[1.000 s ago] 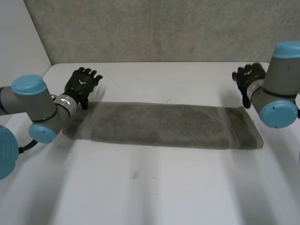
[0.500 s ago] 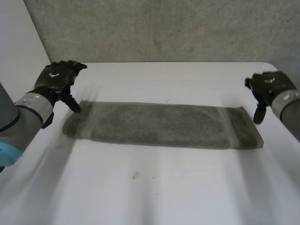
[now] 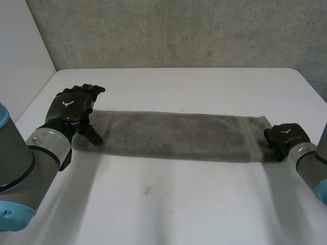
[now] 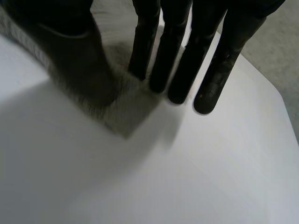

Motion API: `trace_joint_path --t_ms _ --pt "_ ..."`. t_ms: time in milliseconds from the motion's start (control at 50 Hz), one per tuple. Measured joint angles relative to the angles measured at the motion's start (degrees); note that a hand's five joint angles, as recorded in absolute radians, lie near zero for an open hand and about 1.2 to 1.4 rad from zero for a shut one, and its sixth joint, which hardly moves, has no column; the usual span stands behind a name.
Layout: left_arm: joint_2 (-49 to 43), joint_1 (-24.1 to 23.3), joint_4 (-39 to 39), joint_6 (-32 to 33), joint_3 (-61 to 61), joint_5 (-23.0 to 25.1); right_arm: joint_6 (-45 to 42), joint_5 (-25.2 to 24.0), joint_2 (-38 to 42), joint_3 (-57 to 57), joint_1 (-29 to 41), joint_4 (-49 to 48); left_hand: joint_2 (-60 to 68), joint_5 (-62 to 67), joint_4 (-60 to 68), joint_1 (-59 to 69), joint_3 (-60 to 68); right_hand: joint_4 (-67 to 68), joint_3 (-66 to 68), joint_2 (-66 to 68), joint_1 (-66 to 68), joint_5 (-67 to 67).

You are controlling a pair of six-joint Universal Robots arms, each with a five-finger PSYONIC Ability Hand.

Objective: Fold the towel.

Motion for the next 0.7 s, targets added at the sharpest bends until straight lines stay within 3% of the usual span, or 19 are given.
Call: trace_joint_path --t_ms 40,80,240,320,460,700 --pt "0.01 -0.10 0.15 0.05 0.07 -0.17 -0.73 0.26 0.29 -0.52 -0.84 -0.04 0.00 0.00 0.00 0.00 0.00 10.02 9.96 8.94 9.83 8.93" --pt "0.05 -0.09 0.25 0.10 0.25 -0.23 -1.90 0.66 0.35 -1.16 -1.94 -0.17 0.00 0.00 0.00 0.00 0.00 12.15 12.02 9.43 10.87 10.56" --pt "1.90 0.10 0.06 0.21 3.27 -0.06 -12.80 6.37 -1.26 -6.25 -6.13 -1.67 0.00 0.00 0.00 0.00 0.00 12.15 12.03 9.43 10.87 10.56" --pt "3.49 0.13 -0.27 0.17 6.74 0.05 -18.83 9.48 -2.43 -10.78 -5.01 -2.51 0.00 0.00 0.00 0.00 0.00 12.15 12.03 9.43 10.95 10.55" --pt "4.57 0.02 -2.28 0.08 15.27 0.02 -23.52 10.83 -0.12 -22.41 9.61 -3.00 0.00 0.00 0.00 0.00 -0.01 12.15 12.03 9.62 11.11 10.56" --pt "2.41 -0.47 -6.24 -0.14 23.08 -0.33 -27.42 7.00 17.30 -39.84 41.02 -2.48 -0.01 0.00 0.00 0.00 -0.01 12.15 12.03 9.81 11.13 10.56"
